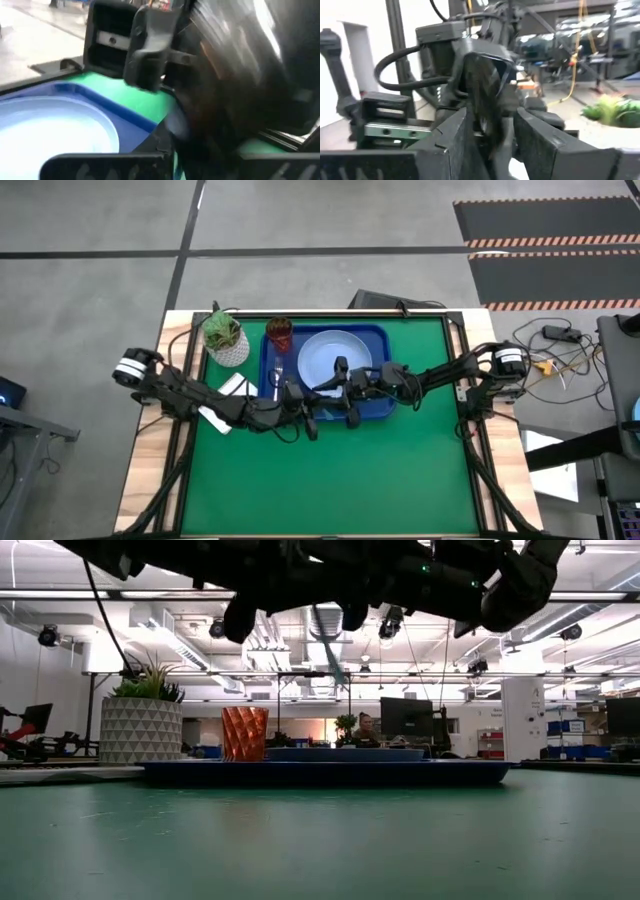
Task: Pick and place plate/cup/fork/spoon on tray
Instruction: Put the blue spoon on the tray to the right of the orange fork
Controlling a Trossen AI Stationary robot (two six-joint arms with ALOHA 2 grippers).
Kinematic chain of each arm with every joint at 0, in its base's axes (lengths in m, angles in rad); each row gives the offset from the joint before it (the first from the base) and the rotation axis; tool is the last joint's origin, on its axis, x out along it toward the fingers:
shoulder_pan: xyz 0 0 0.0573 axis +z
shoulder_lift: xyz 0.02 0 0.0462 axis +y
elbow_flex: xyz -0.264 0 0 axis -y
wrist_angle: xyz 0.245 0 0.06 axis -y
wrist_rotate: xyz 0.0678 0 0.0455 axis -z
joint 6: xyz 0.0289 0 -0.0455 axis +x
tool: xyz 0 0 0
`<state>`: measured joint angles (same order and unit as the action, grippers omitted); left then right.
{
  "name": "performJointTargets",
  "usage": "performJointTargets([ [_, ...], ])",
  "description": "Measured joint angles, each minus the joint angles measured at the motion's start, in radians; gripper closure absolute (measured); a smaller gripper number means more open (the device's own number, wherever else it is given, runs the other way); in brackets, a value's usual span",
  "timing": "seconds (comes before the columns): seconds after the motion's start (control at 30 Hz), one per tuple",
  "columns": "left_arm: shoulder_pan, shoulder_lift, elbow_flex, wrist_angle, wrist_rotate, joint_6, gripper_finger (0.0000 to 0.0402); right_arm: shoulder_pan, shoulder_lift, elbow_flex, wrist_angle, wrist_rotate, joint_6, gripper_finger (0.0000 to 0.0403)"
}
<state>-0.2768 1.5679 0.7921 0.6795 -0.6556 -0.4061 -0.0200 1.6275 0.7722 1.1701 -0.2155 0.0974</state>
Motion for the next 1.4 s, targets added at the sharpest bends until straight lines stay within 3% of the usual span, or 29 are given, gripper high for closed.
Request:
performJointTargets([
  [0.4,-0.009,-0.006,-0.002,-0.048,0.0,-0.006,0.0401,0.0,-0.042,0.07,-0.292,-0.03,-0.074,0.0308],
  [0.6,-0.011,-0.007,-0.002,-0.044,0.001,-0.006,0.0401,0.0,-0.069,0.07,-0.351,-0.052,-0.122,0.0385],
  [1.13,-0.004,-0.007,-0.006,-0.036,0.008,0.037,0.0398,-0.011,-0.081,0.045,-0.297,-0.049,-0.124,0.0394],
  [1.23,0.003,-0.014,-0.007,-0.048,0.028,0.04,0.0375,-0.016,-0.078,0.04,-0.268,-0.058,-0.121,0.0395],
  [1.4,0.002,-0.031,-0.013,-0.101,0.045,0.102,0.0298,-0.03,-0.075,0.026,-0.24,-0.06,-0.105,0.0396],
])
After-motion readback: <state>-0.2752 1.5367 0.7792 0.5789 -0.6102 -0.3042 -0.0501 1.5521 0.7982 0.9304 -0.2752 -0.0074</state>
